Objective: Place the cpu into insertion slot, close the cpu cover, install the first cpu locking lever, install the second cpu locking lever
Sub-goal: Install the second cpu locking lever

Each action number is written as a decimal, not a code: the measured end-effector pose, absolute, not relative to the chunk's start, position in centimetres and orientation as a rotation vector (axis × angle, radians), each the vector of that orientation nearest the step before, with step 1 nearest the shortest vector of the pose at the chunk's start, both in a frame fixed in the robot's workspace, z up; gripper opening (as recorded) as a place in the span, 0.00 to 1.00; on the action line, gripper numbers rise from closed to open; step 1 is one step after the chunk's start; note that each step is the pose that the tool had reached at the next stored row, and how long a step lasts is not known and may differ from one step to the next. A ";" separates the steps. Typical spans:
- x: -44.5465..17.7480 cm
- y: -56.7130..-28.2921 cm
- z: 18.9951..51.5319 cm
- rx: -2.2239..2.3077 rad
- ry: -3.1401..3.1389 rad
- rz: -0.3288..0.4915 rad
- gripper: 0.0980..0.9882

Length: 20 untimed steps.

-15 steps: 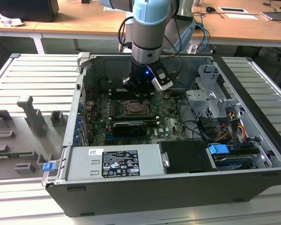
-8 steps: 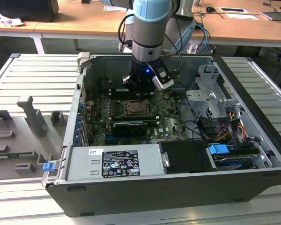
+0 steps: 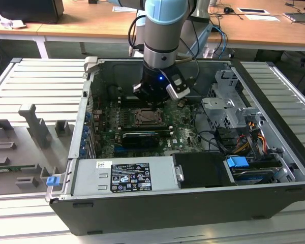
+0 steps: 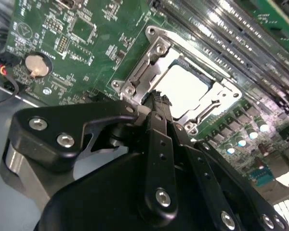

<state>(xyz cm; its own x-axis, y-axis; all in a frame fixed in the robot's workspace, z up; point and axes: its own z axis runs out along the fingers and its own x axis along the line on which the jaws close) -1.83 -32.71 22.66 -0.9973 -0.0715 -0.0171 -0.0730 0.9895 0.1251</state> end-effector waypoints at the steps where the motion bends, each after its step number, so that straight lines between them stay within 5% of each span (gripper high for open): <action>1: -1.8 -32.7 23.0 -0.113 3.121 0.197 0.01; 20: -2.0 -38.2 23.8 -0.113 3.120 0.249 0.01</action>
<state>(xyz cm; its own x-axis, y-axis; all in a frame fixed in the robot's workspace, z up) -1.96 -38.18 23.78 -0.9974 -0.0710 -0.0154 -0.0726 0.9847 0.1583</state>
